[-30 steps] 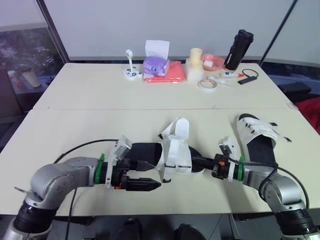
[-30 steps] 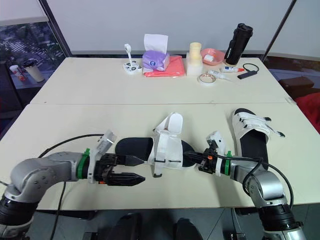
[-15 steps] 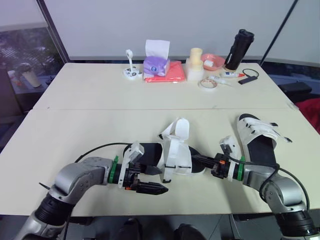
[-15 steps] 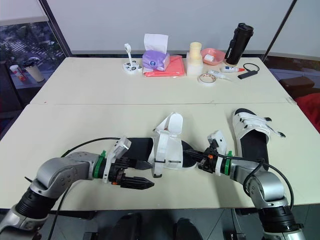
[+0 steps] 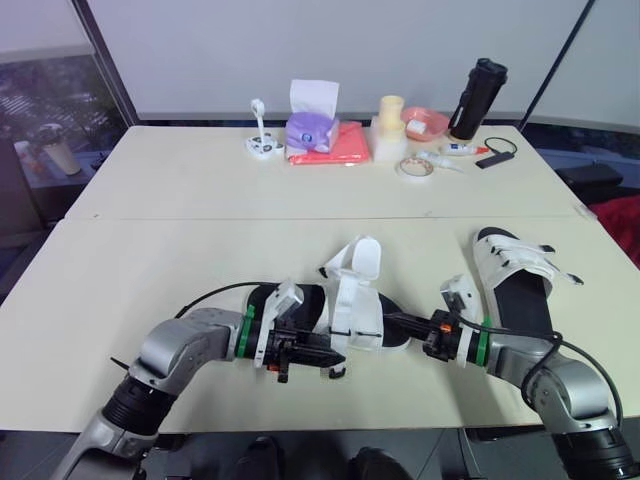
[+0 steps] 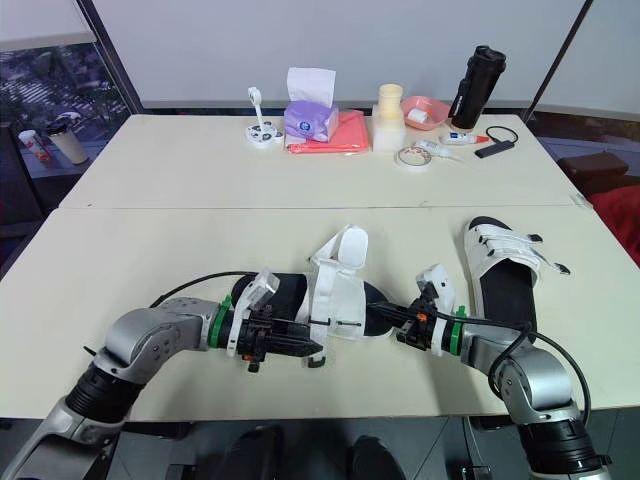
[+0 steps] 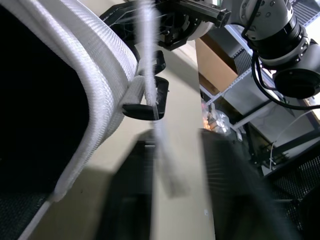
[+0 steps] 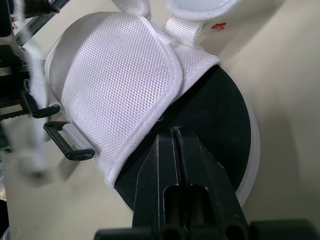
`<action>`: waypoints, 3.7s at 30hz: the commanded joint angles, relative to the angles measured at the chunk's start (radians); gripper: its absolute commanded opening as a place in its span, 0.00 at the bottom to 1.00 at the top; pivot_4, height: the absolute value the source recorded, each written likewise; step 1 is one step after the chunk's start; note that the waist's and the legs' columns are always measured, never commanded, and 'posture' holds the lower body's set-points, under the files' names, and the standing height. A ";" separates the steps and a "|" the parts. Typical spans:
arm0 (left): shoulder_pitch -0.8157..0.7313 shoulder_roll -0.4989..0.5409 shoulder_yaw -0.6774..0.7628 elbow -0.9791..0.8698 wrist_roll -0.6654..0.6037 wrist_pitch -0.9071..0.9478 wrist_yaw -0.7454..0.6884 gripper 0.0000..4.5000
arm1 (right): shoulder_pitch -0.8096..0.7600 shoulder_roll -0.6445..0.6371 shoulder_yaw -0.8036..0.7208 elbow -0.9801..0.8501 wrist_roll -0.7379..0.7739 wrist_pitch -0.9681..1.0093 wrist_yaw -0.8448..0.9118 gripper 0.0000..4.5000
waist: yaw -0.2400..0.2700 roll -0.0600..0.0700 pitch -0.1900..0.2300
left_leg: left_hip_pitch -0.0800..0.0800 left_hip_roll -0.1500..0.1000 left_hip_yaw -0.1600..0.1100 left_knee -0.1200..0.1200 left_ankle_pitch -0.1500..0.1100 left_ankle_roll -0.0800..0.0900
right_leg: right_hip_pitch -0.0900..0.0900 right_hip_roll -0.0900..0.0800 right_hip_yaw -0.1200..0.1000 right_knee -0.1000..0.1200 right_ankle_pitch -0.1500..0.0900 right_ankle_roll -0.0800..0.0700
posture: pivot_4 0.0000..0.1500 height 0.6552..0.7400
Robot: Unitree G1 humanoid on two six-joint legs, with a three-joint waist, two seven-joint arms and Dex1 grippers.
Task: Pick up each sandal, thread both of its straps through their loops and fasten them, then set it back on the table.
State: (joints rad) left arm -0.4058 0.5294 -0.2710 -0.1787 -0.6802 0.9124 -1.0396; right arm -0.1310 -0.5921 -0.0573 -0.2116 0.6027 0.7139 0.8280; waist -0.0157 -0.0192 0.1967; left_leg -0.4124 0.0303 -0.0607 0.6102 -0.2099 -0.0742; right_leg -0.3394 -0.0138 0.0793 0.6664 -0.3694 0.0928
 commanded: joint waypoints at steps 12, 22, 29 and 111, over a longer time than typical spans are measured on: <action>0.087 0.187 0.005 -0.231 -0.096 0.036 -0.182 0.01 | 0.015 -0.003 0.082 0.061 -0.101 -0.078 0.015 0.00 | -0.006 0.000 -0.001 | 0.002 0.001 0.000 0.000 0.000 0.000 | 0.002 0.000 0.000 0.000 0.000 0.000 | 1.00 1.00; 0.062 0.282 0.100 -0.261 -0.178 0.033 -0.261 0.01 | 0.015 -0.002 0.092 0.087 -0.109 -0.100 0.019 0.00 | -0.005 0.000 -0.001 | 0.002 0.001 0.000 -0.001 0.000 0.000 | 0.002 0.001 0.000 0.000 0.000 -0.001 | 1.00 1.00; -0.028 0.272 0.209 -0.193 -0.302 0.069 -0.282 0.01 | 0.014 -0.005 0.097 0.098 -0.110 -0.105 0.026 0.00 | -0.008 0.000 -0.001 | 0.002 0.001 0.000 0.000 0.000 0.000 | 0.001 0.002 0.000 0.000 0.000 -0.001 | 1.00 1.00; -0.706 -0.236 0.351 0.957 0.148 -0.139 -0.275 0.02 | 0.010 0.063 0.105 0.142 -0.125 -0.146 -0.033 0.00 | -0.006 -0.002 -0.002 | 0.003 0.000 0.000 0.003 0.001 -0.001 | 0.002 0.002 -0.001 0.005 0.001 0.001 | 1.00 1.00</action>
State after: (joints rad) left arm -1.0717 0.2844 0.0333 0.8503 -0.4736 0.7334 -1.2974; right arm -0.1500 -0.5312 0.0254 -0.1138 0.5233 0.5367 0.8303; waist -0.0218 -0.0212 0.1945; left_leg -0.4093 0.0300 -0.0612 0.6134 -0.2094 -0.0749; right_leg -0.3371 -0.0114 0.0782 0.6714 -0.3688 0.0936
